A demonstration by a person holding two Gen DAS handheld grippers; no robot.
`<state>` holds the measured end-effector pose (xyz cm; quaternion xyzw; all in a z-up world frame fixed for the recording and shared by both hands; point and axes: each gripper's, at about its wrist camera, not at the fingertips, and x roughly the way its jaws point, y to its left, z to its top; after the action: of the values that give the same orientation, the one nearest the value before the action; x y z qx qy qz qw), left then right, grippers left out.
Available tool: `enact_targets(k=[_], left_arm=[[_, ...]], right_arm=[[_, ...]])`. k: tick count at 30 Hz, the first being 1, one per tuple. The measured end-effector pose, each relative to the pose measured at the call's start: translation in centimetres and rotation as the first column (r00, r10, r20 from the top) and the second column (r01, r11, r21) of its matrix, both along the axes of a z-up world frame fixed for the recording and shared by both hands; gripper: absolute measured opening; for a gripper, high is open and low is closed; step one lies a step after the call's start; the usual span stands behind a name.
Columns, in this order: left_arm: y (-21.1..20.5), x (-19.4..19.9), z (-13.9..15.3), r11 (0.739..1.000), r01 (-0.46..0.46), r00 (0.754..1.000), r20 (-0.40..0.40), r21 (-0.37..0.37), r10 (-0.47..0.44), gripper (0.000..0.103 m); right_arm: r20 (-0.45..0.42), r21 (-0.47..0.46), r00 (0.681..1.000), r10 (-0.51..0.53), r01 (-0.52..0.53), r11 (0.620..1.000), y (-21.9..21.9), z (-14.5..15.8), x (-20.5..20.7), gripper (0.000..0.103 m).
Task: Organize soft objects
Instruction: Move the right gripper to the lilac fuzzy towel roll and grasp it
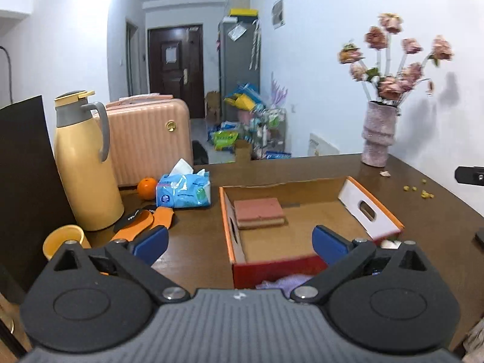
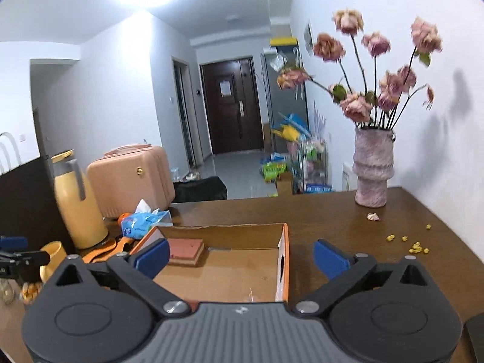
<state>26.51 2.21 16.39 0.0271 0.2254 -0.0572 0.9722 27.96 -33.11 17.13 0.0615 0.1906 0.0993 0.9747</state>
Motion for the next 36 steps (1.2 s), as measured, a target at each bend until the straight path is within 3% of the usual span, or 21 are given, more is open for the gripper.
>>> enact_targets(k=[5, 11, 14, 17, 22, 28, 33, 36], left_arm=[[0.5, -6.6, -2.3, 0.998, 0.013, 0.997, 0.074, -0.066, -0.008, 0.103], [1.9, -13.6, -5.9, 0.988, -0.020, 0.986, 0.159, -0.152, 0.044, 0.103], [2.2, -16.0, -8.3, 0.982, -0.044, 0.984, 0.161, -0.183, 0.074, 0.103], [2.1, -17.2, -10.2, 0.987, -0.059, 0.989, 0.122, -0.152, 0.078, 0.103], [2.0, -17.2, -11.5, 0.991, -0.060, 0.994, 0.086, -0.116, 0.070, 0.103], [1.9, -15.1, -13.3, 0.992, -0.074, 0.997, 0.014, -0.105, 0.076, 0.103], [1.7, -13.1, -15.0, 0.991, -0.104, 0.994, -0.031, -0.088, 0.101, 0.103], [2.3, -11.6, -15.9, 0.971, -0.207, 0.977, -0.066, -0.116, 0.201, 0.103]], right_arm=[[0.023, 0.001, 1.000, 0.006, -0.006, 1.000, 0.6, -3.1, -6.4, 0.103], [0.109, -0.001, 0.994, -0.005, 0.005, 1.000, 1.9, -6.7, -14.8, 0.103], [0.155, -0.003, 0.988, -0.023, 0.024, 1.000, 2.5, -8.5, -17.8, 0.103], [0.142, 0.012, 0.990, -0.016, 0.015, 1.000, 3.1, -10.4, -19.6, 0.103], [0.087, -0.062, 0.996, 0.017, -0.012, 0.998, 4.1, -12.6, -19.6, 0.103], [0.026, -0.005, 0.999, 0.045, -0.045, 0.999, 4.4, -13.9, -17.5, 0.103], [-0.021, -0.030, 0.991, 0.129, -0.130, 0.991, 6.9, -15.4, -15.5, 0.091], [-0.045, -0.033, 0.984, 0.171, -0.172, 0.984, 8.6, -15.9, -14.0, 0.084]])
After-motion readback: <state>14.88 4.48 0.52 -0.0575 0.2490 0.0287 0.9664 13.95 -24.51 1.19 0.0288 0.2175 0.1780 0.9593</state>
